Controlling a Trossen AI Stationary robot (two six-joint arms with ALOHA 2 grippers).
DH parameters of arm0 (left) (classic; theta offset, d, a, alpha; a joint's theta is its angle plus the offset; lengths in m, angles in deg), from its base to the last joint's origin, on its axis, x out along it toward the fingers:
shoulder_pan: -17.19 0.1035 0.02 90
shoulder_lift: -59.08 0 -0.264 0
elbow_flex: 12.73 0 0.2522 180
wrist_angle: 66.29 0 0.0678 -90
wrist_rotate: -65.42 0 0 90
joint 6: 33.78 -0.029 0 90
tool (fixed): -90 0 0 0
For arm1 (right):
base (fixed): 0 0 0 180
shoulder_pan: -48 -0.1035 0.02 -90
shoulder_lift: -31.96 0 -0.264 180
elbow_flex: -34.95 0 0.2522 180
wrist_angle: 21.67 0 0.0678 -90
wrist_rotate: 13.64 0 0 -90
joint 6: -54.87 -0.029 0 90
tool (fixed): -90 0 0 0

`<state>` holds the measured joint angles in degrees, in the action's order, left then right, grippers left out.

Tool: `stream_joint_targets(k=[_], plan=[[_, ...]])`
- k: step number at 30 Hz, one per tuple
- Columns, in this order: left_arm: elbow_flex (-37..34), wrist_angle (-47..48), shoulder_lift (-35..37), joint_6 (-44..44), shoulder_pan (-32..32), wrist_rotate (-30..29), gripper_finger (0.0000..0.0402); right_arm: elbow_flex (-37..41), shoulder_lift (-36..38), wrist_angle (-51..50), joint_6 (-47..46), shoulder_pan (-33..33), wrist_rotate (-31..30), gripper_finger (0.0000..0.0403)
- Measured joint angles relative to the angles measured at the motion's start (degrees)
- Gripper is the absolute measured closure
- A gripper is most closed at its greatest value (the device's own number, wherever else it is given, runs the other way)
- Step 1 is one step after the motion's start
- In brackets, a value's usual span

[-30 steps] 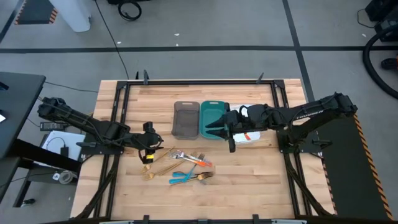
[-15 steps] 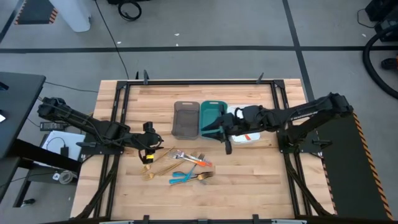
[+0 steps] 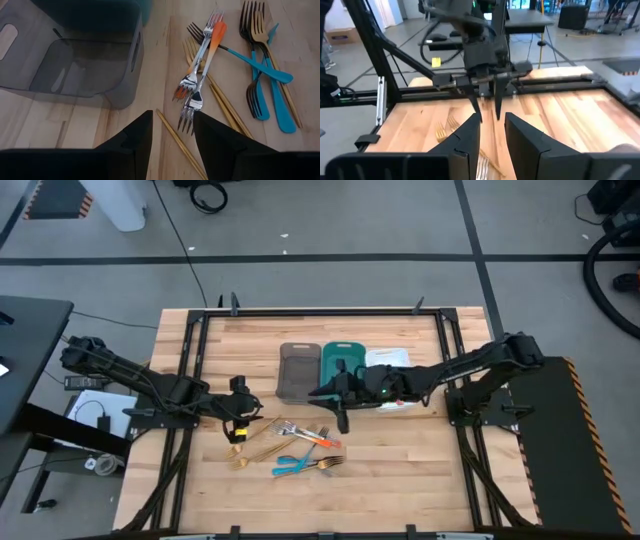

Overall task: Sort silverware by color (type)
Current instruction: Put the orange fork into the white bin

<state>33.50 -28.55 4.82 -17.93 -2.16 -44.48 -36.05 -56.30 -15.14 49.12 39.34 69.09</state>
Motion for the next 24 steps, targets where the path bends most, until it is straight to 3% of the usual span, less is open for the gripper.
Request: stream_joint_targets(k=[9, 24], plan=[[0.0, -0.01, 0.0, 0.02, -0.01, 0.0, 0.0251, -3.29, -6.49, 1.56, -1.97, -1.11, -0.15, 0.0304], [0.0, 1.19, 0.0, 0.48, -0.01, 0.02, 0.0251, -19.96, -18.33, -17.78, -3.41, -2.3, -0.57, 0.0304]])
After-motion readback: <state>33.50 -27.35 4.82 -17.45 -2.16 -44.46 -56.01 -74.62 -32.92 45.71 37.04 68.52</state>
